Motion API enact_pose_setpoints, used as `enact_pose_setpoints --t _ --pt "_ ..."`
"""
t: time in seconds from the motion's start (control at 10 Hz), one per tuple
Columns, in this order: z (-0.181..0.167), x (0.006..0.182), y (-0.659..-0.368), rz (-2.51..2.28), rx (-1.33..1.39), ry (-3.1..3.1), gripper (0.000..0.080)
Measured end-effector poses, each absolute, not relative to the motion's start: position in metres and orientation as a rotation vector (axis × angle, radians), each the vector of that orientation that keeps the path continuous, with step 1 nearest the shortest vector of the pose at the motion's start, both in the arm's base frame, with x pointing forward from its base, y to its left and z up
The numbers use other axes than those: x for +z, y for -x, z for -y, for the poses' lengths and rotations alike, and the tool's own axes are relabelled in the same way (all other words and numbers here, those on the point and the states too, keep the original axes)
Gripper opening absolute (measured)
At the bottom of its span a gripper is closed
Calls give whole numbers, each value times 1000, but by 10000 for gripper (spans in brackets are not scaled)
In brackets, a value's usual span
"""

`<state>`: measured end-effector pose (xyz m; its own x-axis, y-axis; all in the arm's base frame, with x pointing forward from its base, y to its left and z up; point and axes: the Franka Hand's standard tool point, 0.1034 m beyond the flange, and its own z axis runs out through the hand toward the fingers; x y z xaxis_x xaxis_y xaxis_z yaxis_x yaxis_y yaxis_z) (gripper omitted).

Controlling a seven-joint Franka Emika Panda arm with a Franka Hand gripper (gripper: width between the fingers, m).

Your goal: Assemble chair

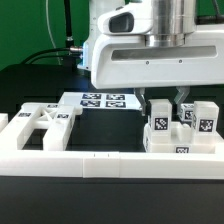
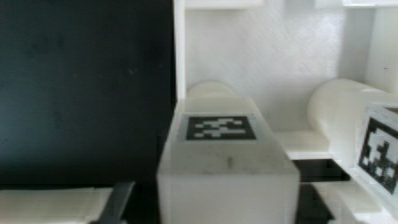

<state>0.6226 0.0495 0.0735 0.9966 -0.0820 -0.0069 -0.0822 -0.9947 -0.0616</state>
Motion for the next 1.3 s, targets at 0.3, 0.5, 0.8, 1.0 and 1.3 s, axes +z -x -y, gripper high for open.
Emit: enact_pose_setpoints --t 0.3,0.5,0.8,1.0,1.3 --pt "-49 73 -622 -532 11 3031 287" --pt "-49 72 -622 -821 20 2963 287" --pt "-48 72 -622 -1305 16 2781 287" --pt "-48 72 -622 -1470 23 2696 287" --pt "-48 72 -622 -1795 52 2471 287"
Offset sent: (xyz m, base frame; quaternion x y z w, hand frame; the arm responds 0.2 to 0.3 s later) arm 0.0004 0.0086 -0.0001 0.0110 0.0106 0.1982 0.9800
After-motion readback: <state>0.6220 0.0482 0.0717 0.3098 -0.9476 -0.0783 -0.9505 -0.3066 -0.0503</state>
